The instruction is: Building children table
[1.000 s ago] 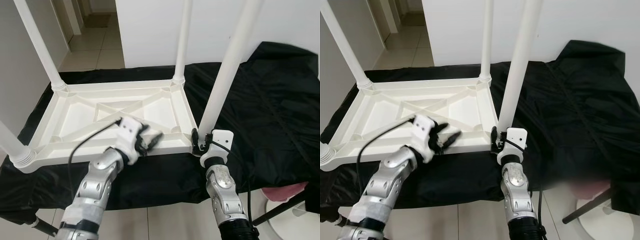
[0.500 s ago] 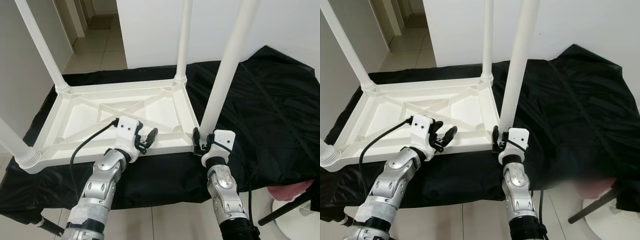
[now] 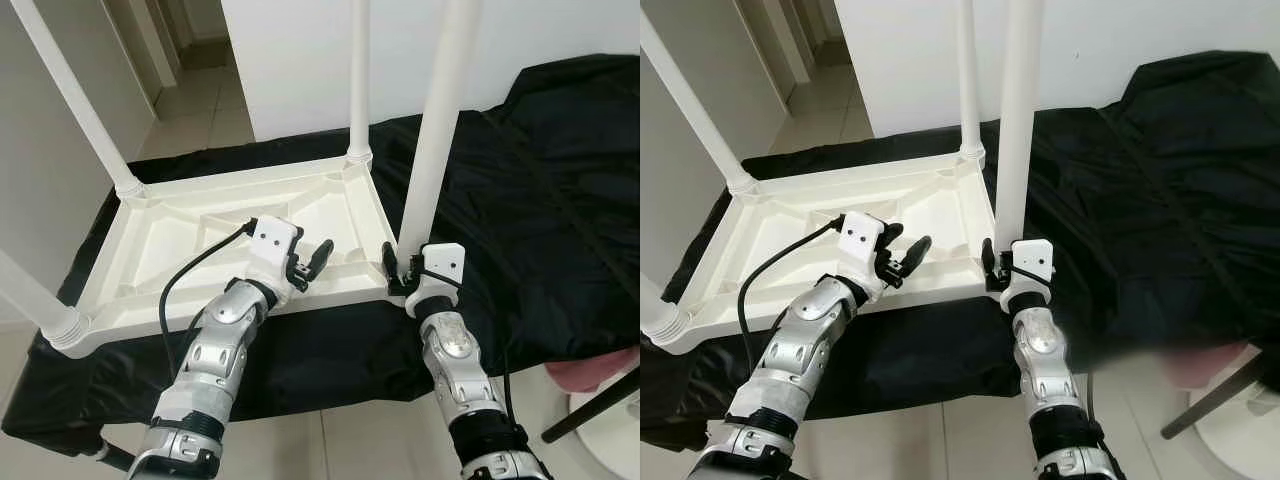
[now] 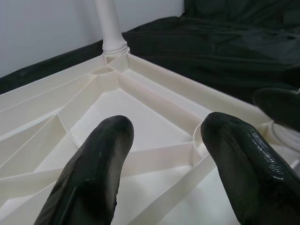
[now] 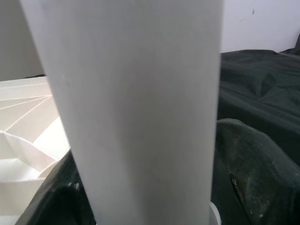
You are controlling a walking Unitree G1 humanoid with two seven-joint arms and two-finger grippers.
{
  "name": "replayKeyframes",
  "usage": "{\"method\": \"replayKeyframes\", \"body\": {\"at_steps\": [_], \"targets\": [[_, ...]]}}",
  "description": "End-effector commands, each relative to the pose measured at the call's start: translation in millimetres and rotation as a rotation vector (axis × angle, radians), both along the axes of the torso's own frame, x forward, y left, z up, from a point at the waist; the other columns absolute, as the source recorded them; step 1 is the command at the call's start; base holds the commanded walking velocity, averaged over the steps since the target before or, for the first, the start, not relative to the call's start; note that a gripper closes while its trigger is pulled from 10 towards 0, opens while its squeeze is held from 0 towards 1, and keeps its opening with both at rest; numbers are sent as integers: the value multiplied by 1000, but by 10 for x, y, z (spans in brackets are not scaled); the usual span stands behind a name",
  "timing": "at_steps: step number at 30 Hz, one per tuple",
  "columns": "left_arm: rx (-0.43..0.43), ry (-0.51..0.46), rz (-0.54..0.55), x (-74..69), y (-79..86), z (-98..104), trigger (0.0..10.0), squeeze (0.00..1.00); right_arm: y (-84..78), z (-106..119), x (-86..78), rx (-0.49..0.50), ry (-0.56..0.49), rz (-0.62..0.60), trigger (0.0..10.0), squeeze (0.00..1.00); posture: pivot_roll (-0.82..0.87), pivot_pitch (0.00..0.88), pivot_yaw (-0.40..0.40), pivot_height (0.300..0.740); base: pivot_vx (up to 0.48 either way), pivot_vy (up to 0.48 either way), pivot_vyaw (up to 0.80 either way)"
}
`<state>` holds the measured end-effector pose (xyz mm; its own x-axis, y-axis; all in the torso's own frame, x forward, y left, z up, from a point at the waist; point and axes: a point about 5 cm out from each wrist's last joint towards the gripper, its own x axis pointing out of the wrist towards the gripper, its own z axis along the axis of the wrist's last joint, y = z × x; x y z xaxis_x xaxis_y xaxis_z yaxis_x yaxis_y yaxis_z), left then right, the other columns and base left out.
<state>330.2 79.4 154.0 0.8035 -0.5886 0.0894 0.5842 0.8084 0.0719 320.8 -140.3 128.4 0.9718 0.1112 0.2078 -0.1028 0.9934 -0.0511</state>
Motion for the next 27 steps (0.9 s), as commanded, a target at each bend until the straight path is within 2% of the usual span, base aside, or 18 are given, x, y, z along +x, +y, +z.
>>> {"method": "replayKeyframes", "body": {"at_steps": [1, 6, 13, 19, 22, 25, 27], "targets": [[5, 10, 134, 69, 139, -27, 10000, 0, 65, -21, -11, 11, -4, 50, 10000, 0, -52, 0, 189, 740, 0, 0, 0], [-48, 22, 110, 60, 139, -24, 10000, 0, 80, -30, -16, 14, -15, 72, 10000, 0, -59, 0, 214, 740, 0, 0, 0], [-41, 26, 68, 51, 96, -29, 10000, 0, 97, -22, -3, -1, -28, 90, 10000, 0, -76, 0, 250, 740, 0, 0, 0], [-42, 28, 45, 45, 94, -48, 10000, 0, 116, -2, -10, 3, -45, 93, 10000, 0, -86, 0, 232, 740, 0, 0, 0], [-36, 23, 18, 2, 93, -69, 10000, 0, 112, -6, -32, 1, -42, 106, 10000, 0, -82, 0, 214, 740, 0, 0, 0], [-20, -5, -28, -72, 80, -84, 10000, 0, 74, -13, -36, 12, -23, 109, 10000, 0, -60, 0, 150, 740, 0, 0, 0], [-17, -12, -36, -85, 77, -82, 10000, 0, 65, -9, -34, 11, -22, 106, 10000, 0, -60, 0, 150, 740, 0, 0, 0]]}}
